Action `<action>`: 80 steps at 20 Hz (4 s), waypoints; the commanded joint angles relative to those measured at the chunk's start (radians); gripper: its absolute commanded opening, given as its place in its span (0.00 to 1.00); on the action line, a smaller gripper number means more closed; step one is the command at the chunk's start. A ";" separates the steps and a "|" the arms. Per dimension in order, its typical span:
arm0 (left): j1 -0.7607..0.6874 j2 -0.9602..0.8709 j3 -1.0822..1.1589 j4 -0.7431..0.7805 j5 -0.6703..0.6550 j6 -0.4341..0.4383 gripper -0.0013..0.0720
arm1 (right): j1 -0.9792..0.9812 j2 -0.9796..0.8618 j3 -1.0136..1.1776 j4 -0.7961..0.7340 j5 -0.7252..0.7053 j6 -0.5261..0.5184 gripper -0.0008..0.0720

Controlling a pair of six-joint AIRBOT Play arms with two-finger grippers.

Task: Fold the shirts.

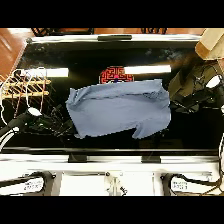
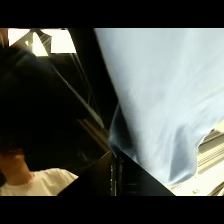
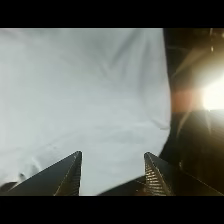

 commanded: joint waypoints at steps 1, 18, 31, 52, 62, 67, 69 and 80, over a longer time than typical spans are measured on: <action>0.016 0.027 0.001 0.004 -0.027 0.018 0.06 | -0.001 -0.003 -0.062 -0.059 -0.012 -0.013 0.71; 0.039 0.155 0.001 0.042 -0.070 0.018 0.06 | 0.019 -0.198 -0.078 0.047 -0.092 -0.060 0.68; 0.119 0.543 1.063 0.268 0.000 -0.075 0.06 | 0.048 0.464 0.530 0.055 -0.243 -0.331 0.10; 0.101 0.395 0.744 0.498 -0.248 -0.166 0.06 | 0.048 0.381 0.185 0.013 -0.034 -0.176 0.10; 0.018 -0.258 0.837 0.473 0.225 -0.220 0.06 | 0.193 -0.179 0.177 0.007 -0.729 -0.150 0.10; 0.021 -0.328 0.837 0.426 0.189 -0.195 0.06 | 0.192 -0.227 0.177 0.004 -0.634 -0.136 0.10; 0.032 -0.311 0.837 0.428 0.055 -0.137 0.06 | 0.192 -0.183 0.177 -0.062 -0.499 -0.137 0.10; 0.039 -0.306 0.683 0.362 -0.198 -0.106 0.06 | 0.193 -0.153 0.047 -0.195 -0.106 0.005 0.11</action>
